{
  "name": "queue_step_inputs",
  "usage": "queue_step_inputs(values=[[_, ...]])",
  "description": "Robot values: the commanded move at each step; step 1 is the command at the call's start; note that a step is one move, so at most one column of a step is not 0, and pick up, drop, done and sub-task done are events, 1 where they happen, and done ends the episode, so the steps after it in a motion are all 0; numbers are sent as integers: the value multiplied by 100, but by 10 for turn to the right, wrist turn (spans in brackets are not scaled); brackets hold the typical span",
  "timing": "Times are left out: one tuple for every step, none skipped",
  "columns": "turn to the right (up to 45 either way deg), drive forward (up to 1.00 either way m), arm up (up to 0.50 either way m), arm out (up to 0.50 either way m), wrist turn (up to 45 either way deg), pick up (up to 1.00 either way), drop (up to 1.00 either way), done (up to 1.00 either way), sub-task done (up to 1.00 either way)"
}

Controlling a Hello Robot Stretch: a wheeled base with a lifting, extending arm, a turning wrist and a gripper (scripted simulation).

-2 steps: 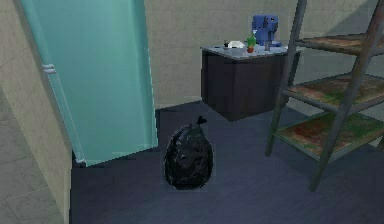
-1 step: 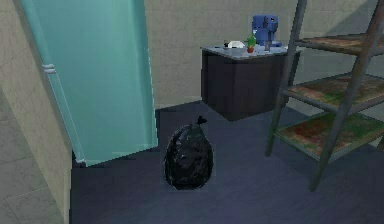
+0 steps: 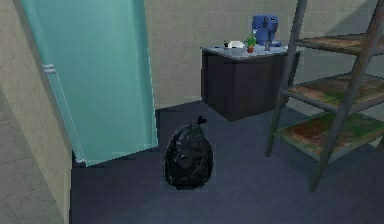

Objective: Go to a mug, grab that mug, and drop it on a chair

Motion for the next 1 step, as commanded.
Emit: queue_step_inputs(values=[[0, 0, 0, 0, 150, 0, 0, 0, 0]])
